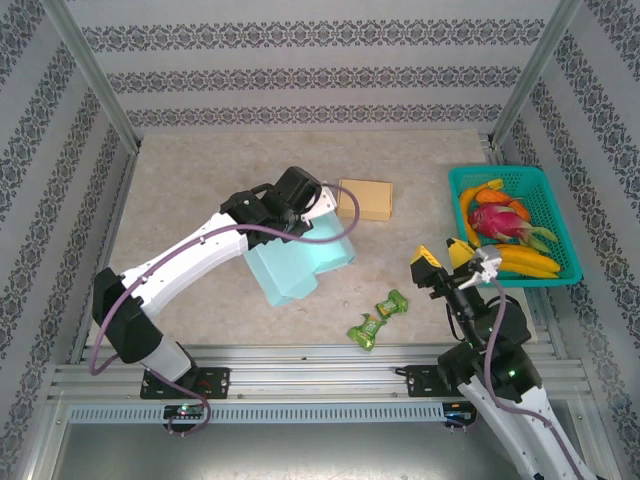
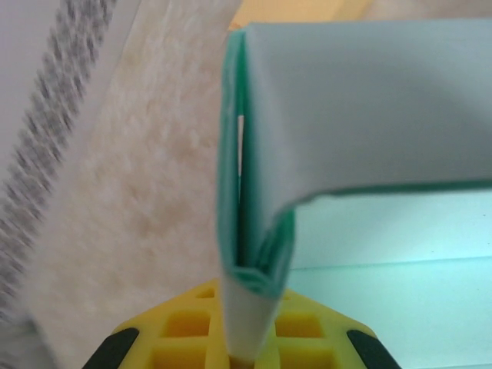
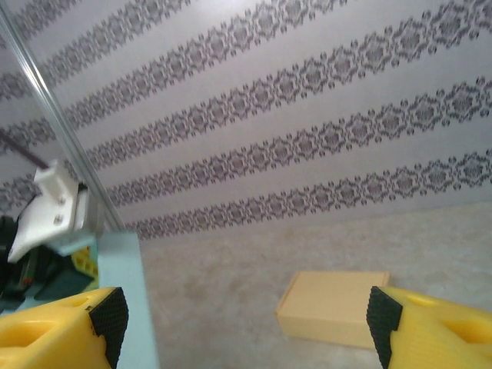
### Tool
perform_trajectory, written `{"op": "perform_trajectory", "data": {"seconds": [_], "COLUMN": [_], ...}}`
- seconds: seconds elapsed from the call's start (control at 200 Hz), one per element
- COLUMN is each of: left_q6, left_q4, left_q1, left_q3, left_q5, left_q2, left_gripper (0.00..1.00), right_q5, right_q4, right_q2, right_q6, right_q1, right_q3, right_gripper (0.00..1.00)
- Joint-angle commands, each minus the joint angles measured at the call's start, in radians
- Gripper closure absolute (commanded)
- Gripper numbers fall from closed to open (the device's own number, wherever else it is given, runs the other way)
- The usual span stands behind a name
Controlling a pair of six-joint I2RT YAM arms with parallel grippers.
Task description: Fold the paper box
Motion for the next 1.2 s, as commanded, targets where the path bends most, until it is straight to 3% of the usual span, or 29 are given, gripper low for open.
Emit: {"op": "perform_trajectory", "data": {"seconds": [0.0, 0.09, 0.245, 0.445, 0.814, 0.934, 1.039, 1.194], "left_q6": [0.503, 0.699, 0.924, 1.080, 1.222, 1.218, 1.221, 1.229], "left_q4": [-0.151, -0.160, -0.317, -0.376, -0.209, -0.151, -0.134, -0.143], "left_q1": [-0.032, -0.047, -0.092, -0.140, -0.127, -0.125, -0.119, -0.110], "left_q3": [0.012, 0.047, 0.215, 0.290, 0.111, 0.065, 0.043, 0.028], "left_q5": [-0.032, -0.059, -0.056, -0.022, 0.014, 0.023, 0.031, 0.020], "left_q2": [-0.054, -0.061, 0.043, 0.220, 0.395, 0.430, 0.440, 0.434], "left_gripper": [1.00, 1.00, 1.00, 1.00, 0.99, 0.86, 0.56, 0.51], "right_q5": [0.012, 0.000, 0.004, 0.043, 0.063, 0.061, 0.053, 0.044], "right_q4": [-0.027, -0.039, -0.062, -0.083, -0.076, -0.071, -0.066, -0.063], "right_q2": [-0.001, 0.020, 0.017, -0.016, 0.009, 0.024, 0.040, 0.056], "right_q6": [0.026, 0.027, 0.031, 0.025, 0.021, 0.018, 0.018, 0.016], "right_q1": [-0.009, -0.009, -0.009, -0.009, -0.009, -0.009, -0.009, -0.009], "right_q3": [-0.005, 0.009, 0.012, 0.006, -0.005, -0.008, -0.008, -0.007], "right_gripper": [0.17, 0.17, 0.17, 0.17, 0.17, 0.17, 0.17, 0.17]}}
